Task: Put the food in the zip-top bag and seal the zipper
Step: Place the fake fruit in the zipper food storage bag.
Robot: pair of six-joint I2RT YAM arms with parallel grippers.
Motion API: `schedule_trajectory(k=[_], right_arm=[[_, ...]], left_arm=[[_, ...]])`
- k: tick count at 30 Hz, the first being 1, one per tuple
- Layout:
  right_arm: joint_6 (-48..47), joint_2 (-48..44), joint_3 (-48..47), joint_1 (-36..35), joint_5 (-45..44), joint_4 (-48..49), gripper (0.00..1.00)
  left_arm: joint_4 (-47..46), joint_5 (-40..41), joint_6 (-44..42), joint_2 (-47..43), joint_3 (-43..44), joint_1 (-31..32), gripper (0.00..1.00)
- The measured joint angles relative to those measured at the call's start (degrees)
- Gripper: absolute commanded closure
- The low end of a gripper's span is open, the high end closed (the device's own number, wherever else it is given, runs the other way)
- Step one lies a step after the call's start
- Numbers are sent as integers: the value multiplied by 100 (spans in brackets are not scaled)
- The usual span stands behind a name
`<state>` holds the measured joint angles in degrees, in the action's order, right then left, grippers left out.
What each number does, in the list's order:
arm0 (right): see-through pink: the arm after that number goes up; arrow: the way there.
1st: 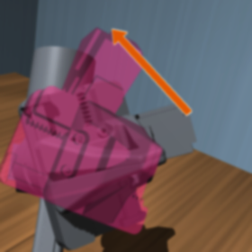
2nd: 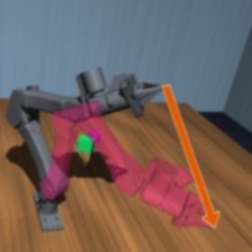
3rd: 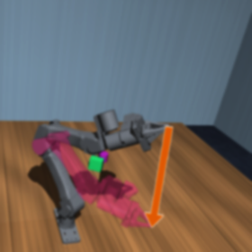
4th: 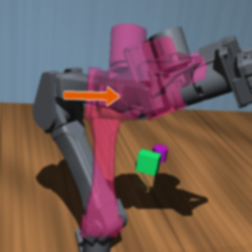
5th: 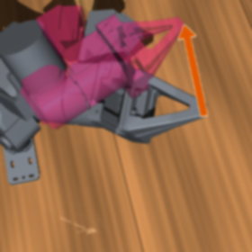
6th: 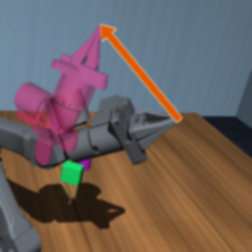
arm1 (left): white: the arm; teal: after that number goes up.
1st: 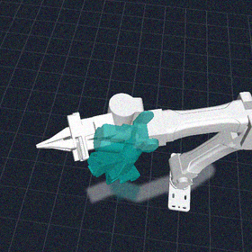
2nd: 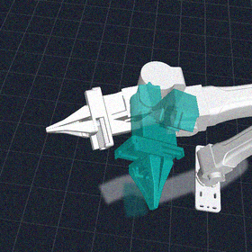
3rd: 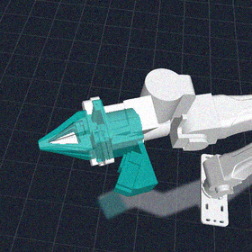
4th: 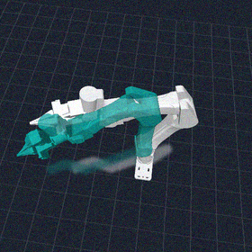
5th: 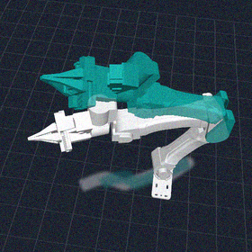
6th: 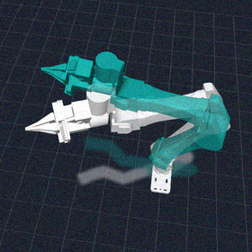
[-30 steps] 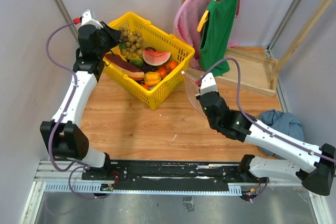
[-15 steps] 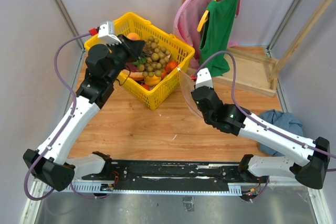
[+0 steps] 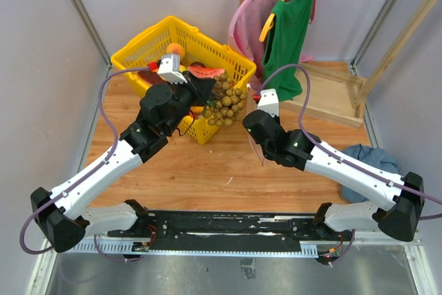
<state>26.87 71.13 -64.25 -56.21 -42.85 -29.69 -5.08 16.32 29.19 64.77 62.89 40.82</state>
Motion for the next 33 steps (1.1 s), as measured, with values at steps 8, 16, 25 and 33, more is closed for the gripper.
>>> schedule_trajectory(k=[8, 16, 25, 33], right_arm=[[444, 92, -20, 15, -7, -101, 99], [535, 144, 26, 44, 85, 74, 99], [494, -184, 522, 90, 431, 702, 99], [337, -575, 890, 92, 605, 1217, 99]], left_arm=[[22, 28, 101, -197, -2, 249, 100], [304, -444, 304, -258, -116, 317, 100], [807, -715, 420, 9, -87, 444, 100], [1604, -411, 236, 382, 184, 557, 100]])
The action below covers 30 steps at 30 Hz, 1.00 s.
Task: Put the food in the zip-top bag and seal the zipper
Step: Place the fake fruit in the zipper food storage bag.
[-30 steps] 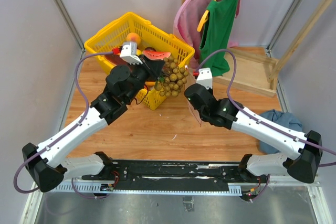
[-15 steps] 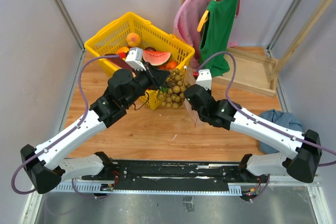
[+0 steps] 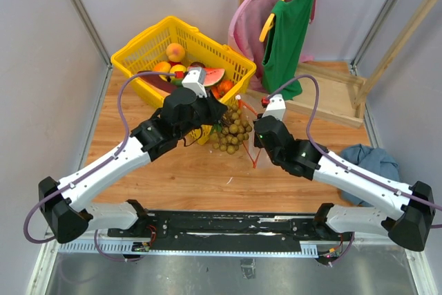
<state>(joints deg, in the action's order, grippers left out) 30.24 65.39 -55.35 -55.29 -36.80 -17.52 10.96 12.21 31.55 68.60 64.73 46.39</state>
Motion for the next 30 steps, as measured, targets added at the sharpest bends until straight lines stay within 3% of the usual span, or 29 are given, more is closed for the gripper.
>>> schedule_trajectory(k=[16, 30], right_arm=[[-481, 20, 378, 33, 844, 866, 99], [-186, 17, 540, 37, 1108, 1003, 99]], left_arm=[[271, 170, -59, 227, 352, 20, 100], [-636, 535, 229, -66, -278, 223, 100]])
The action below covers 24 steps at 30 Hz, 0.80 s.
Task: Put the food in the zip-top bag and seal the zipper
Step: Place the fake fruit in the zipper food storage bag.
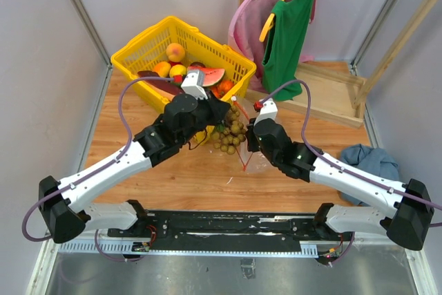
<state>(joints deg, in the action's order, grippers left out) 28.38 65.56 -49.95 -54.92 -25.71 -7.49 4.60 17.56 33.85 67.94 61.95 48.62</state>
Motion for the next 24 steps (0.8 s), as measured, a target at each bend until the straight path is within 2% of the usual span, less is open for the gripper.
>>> schedule_trajectory(k=[9, 17, 24], right_arm=[[26, -328, 28, 42, 85, -2, 99], [-63, -994, 387, 57, 208, 302, 99], [-79, -826, 516, 59, 214, 409, 99]], left_arm=[[-188, 645, -273, 232, 31, 636, 100], [-151, 1047, -380, 448, -9, 671, 100], [-439, 1014, -358, 286, -109, 671, 100]])
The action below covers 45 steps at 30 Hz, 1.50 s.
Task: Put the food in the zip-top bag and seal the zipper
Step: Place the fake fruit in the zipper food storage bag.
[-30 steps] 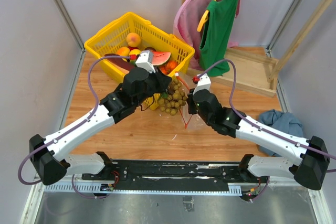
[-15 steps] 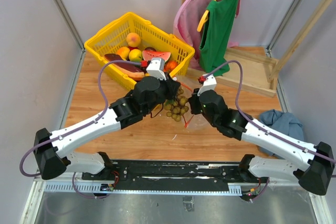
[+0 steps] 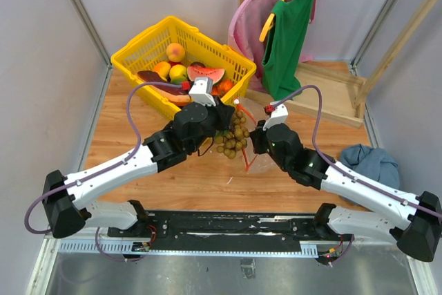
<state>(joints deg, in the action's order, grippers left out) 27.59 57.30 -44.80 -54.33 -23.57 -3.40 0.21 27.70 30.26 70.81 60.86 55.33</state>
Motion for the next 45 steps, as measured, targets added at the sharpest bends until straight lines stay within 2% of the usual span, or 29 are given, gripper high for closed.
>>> schedule_trajectory(k=[12, 21, 36, 45], right_arm=[[271, 208, 0, 177, -227, -249, 99], [678, 197, 2, 715, 476, -247, 99], [1123, 243, 2, 732, 715, -267, 99], [1246, 168, 2, 767, 870, -273, 99]], left_arm=[[-798, -140, 129, -592, -656, 4, 100], [-1827, 39, 205, -1029, -1388, 11, 100], [-3694, 767, 380, -787, -1620, 74, 100], [-4159, 1248, -33, -293, -1840, 544, 100]])
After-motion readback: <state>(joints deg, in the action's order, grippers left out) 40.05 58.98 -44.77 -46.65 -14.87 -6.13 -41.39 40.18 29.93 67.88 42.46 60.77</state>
